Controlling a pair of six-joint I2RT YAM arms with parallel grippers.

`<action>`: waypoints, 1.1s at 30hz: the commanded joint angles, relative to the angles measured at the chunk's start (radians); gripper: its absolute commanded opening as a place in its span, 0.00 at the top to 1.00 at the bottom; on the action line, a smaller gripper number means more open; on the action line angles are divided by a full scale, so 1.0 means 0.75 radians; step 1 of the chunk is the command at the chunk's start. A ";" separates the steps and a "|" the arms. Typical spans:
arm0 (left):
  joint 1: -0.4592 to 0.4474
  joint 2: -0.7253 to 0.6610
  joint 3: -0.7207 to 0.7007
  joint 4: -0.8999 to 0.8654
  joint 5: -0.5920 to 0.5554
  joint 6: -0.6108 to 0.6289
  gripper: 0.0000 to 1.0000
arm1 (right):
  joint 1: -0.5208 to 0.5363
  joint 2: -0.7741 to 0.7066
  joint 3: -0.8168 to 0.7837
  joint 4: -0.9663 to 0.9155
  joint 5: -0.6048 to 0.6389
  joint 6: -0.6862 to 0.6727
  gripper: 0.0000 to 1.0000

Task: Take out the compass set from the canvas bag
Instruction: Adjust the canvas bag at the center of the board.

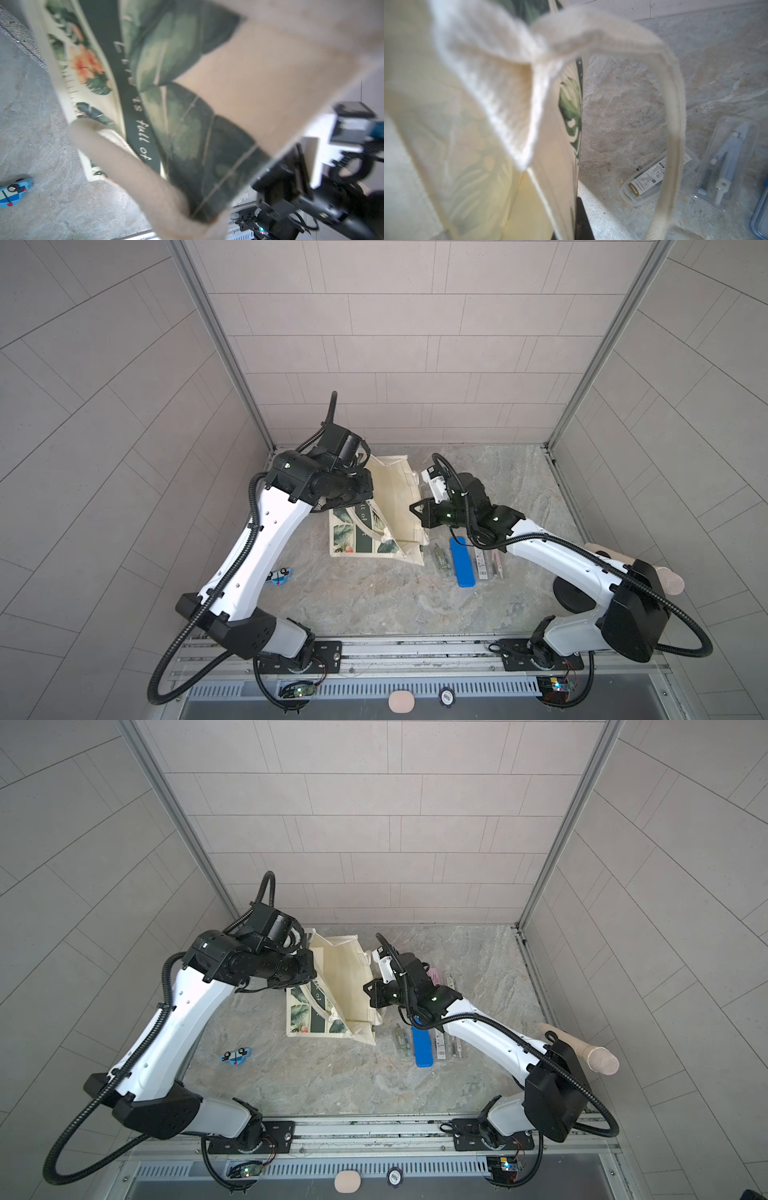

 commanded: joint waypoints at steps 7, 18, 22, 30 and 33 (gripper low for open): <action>0.217 0.039 -0.040 0.107 -0.004 0.170 1.00 | -0.006 0.206 0.556 -0.372 -0.135 0.400 1.00; 0.291 0.112 0.090 0.109 0.061 0.202 1.00 | 0.065 0.553 0.975 -0.549 -0.084 0.814 1.00; 0.314 0.121 0.074 0.132 0.088 0.196 1.00 | 0.106 0.618 1.037 -0.605 -0.035 0.861 1.00; 0.381 0.143 -0.026 0.201 0.145 0.212 1.00 | 0.142 0.638 1.132 -0.688 0.039 0.909 1.00; 0.409 0.171 -0.026 0.203 0.165 0.229 0.99 | 0.142 0.645 1.132 -0.699 0.051 0.906 1.00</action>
